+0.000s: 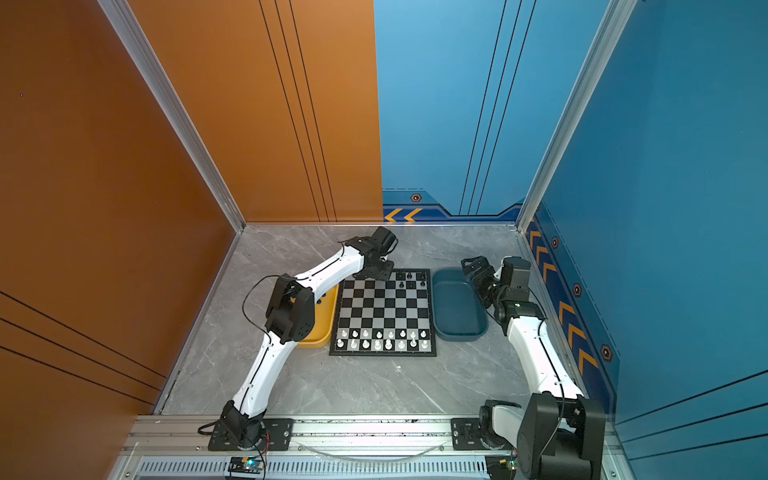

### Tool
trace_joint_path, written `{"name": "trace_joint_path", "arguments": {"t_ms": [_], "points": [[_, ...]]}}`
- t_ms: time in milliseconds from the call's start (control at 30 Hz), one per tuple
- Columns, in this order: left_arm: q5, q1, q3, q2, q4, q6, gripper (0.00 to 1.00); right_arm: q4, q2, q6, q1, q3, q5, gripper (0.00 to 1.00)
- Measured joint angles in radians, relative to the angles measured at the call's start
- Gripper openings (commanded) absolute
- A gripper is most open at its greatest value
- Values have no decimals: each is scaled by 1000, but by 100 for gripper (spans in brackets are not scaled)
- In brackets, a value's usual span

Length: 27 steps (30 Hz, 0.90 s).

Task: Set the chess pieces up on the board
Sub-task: 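Lower the black piece onto a back-row square beside the black pieces, then open the left gripper to release the black piece on the board, then move the empty left gripper back over the yellow tray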

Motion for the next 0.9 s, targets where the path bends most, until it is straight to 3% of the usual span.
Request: {"name": "trace_joint_path", "arguments": {"t_ms": [533,900], "points": [[-23,-1,-38,-28,-2,5,47,0,0,0,0,0,0,100],[-45,-1,-161,-314,-6,17,47,0,0,0,0,0,-3,100]]}}
